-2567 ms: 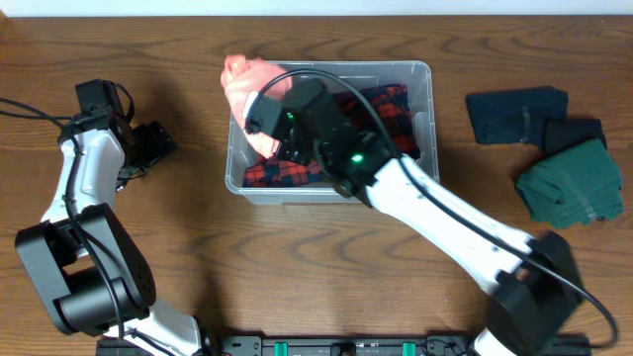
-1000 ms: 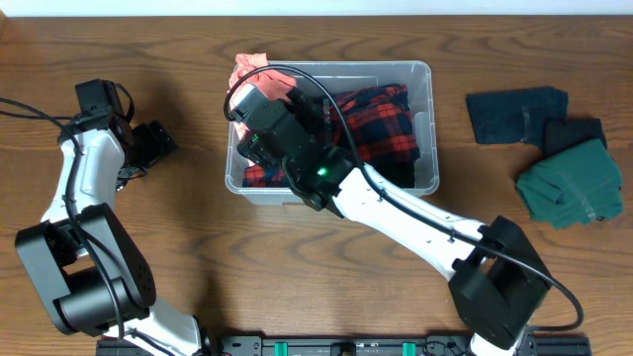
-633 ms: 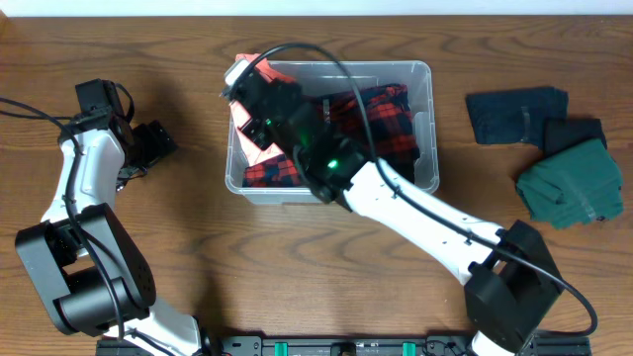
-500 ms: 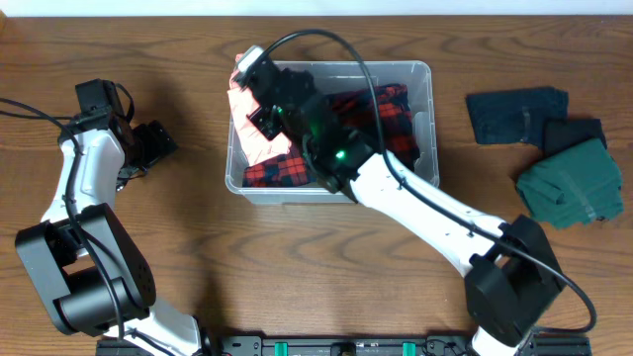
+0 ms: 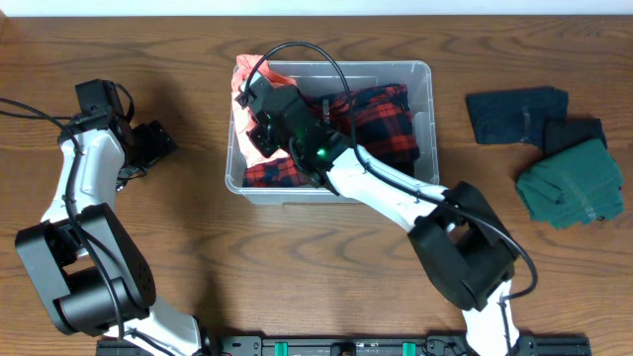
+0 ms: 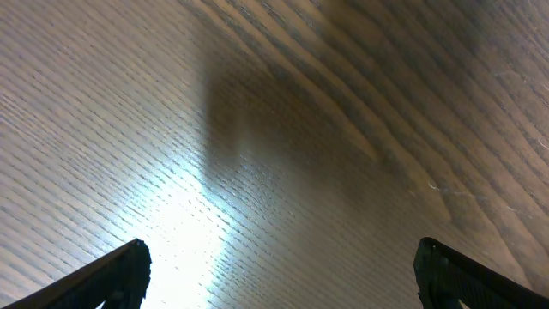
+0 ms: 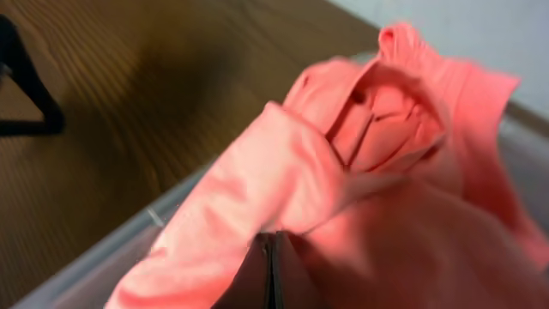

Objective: Pack container
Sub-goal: 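Lower the pink shirt into the bin's left corner and release, then withdraw right arm up and back toward the right garments, then grasp the green garment on the right with the right gripper, then lift the green garment and carry it over the bin, then lower the green garment into the bin's upper middle and release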

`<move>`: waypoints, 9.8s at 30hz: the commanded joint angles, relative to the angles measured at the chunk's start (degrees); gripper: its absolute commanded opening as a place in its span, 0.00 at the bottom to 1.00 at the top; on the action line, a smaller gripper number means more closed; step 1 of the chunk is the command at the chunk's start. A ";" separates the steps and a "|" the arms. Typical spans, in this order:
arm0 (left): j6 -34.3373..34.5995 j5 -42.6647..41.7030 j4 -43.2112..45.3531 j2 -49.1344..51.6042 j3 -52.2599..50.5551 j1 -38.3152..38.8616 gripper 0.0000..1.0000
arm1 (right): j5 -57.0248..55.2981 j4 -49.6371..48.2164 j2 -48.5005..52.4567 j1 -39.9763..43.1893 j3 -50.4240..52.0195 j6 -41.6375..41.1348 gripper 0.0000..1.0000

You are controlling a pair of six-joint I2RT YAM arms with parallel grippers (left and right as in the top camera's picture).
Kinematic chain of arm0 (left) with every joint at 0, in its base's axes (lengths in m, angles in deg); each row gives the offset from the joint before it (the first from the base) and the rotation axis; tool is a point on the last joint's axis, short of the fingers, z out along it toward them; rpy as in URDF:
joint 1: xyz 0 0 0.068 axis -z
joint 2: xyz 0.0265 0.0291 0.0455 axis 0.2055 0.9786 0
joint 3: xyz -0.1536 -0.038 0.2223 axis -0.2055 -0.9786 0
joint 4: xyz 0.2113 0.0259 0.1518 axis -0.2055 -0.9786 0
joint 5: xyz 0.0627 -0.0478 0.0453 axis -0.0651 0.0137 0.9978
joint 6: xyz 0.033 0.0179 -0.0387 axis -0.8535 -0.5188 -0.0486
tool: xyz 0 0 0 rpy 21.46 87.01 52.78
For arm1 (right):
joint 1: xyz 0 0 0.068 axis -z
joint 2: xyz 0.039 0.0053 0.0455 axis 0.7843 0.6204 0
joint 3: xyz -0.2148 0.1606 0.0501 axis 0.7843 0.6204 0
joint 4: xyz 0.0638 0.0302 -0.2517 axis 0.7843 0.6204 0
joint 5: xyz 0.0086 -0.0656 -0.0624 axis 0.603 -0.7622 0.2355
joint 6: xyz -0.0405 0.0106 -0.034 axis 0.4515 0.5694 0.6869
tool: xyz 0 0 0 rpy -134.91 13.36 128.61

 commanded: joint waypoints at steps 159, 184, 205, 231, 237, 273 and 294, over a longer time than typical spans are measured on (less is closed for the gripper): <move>0.50 0.13 -0.07 0.35 -0.33 -0.13 0.98 | -28.17 64.37 -5.05 54.66 2.75 -19.58 0.77; 0.50 0.13 -0.07 0.35 -0.33 -0.13 0.98 | -27.56 74.16 -7.19 53.24 -7.04 -20.06 0.01; 0.50 0.13 -0.07 0.35 -0.33 -0.13 0.98 | -24.06 89.53 -9.68 27.32 -46.97 7.63 0.01; 0.50 0.13 -0.07 0.35 -0.33 -0.13 0.98 | -36.33 84.35 -2.29 3.74 -48.22 44.11 0.01; 0.50 0.13 -0.07 0.35 -0.33 -0.13 0.98 | -41.00 79.28 -0.02 1.57 -48.19 49.13 0.01; 0.50 0.13 -0.07 0.35 -0.33 -0.13 0.98 | -36.22 74.88 5.42 -7.61 -48.28 39.91 0.73; 0.50 0.13 -0.07 0.35 -0.33 -0.15 0.98 | -13.20 67.98 6.05 5.68 -50.80 -0.98 0.01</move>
